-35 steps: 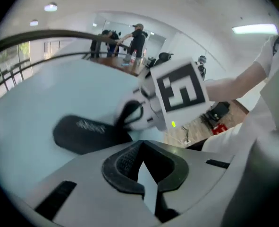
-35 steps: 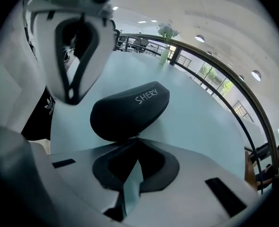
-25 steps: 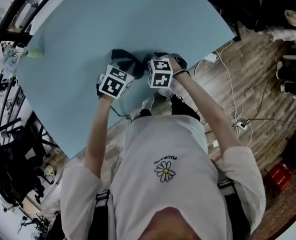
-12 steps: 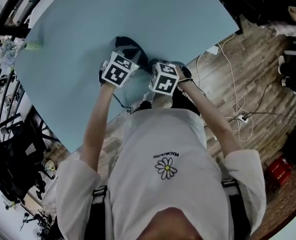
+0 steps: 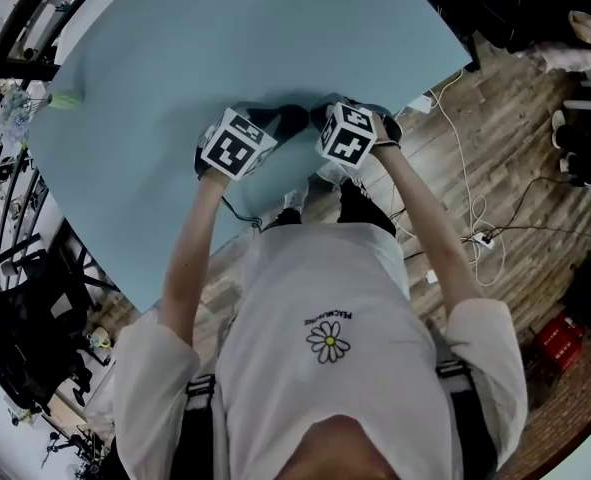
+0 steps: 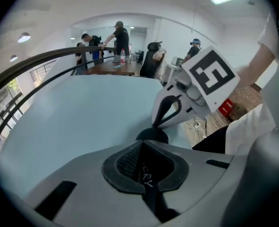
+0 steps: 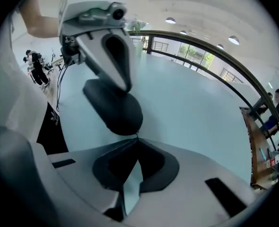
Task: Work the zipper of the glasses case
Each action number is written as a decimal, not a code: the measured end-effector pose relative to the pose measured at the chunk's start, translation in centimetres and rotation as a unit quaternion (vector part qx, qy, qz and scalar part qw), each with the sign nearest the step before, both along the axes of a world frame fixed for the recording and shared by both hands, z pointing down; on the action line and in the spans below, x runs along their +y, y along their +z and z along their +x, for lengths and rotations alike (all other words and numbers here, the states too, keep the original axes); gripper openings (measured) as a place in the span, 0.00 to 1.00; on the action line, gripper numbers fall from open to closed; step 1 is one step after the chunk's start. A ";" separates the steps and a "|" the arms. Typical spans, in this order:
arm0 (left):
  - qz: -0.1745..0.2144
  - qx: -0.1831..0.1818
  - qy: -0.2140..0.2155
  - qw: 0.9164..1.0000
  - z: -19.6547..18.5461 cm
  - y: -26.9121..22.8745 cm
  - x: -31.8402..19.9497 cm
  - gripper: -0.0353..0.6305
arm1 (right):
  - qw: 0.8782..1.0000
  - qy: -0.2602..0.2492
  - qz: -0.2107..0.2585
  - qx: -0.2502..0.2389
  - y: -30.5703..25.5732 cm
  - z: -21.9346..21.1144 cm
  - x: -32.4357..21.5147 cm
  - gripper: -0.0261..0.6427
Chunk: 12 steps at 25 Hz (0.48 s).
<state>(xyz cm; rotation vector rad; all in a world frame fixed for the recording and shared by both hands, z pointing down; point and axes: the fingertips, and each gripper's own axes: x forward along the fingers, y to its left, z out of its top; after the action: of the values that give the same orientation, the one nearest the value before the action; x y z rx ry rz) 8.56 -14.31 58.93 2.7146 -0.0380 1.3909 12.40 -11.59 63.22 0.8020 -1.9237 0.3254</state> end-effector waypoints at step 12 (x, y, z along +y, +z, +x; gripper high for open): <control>0.027 0.032 -0.035 0.999 0.2 0.1 1.4 0.07 | 0.998 0.039 -0.017 -0.046 -0.6 -0.2 2.4 0.05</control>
<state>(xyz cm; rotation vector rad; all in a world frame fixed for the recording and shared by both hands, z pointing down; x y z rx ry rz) 8.74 -12.89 59.07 2.7692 -0.1668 1.3027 12.20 -9.20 62.63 0.8539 -1.9692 0.4486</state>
